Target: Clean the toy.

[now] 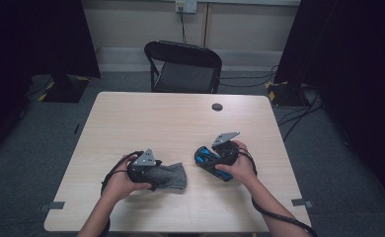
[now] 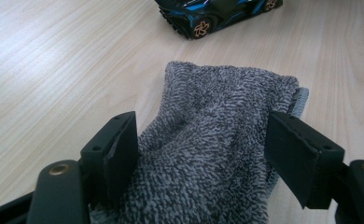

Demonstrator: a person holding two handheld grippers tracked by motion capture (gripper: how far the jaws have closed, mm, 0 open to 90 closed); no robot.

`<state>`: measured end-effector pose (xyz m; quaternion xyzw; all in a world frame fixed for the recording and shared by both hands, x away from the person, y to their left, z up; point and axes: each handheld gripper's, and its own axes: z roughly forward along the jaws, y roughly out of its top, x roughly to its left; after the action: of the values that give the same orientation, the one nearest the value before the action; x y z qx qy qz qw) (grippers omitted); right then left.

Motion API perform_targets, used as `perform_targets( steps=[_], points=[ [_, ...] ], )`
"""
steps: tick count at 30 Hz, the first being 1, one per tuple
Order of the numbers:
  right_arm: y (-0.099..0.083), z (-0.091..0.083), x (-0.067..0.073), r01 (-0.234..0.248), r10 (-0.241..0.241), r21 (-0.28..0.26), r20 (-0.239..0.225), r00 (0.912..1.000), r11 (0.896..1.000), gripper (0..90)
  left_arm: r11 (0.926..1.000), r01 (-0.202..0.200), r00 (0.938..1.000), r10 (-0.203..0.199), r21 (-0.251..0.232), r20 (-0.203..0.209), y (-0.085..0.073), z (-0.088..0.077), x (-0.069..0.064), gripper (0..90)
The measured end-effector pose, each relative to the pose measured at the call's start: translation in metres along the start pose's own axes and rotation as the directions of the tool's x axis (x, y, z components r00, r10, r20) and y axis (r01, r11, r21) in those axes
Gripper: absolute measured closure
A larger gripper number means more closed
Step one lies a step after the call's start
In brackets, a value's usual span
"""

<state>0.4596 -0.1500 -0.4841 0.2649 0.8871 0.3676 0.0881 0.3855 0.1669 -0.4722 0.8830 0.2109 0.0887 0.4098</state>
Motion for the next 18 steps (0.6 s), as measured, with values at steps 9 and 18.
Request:
perform_targets(
  steps=[9,18],
  points=[
    [0.004,0.015,0.005,0.011,-0.010,0.014,-0.023,0.9997,1.000,17.5,0.9998,0.015,0.9999,-0.015,0.009,-0.001,-0.004,0.000,0.003,27.3],
    [-0.001,0.020,0.008,0.019,-0.019,0.020,0.019,0.9996,1.000,21.7,0.9998,0.017,0.9998,-0.017,0.006,-0.005,-0.006,0.000,0.005,29.2]
  ],
)
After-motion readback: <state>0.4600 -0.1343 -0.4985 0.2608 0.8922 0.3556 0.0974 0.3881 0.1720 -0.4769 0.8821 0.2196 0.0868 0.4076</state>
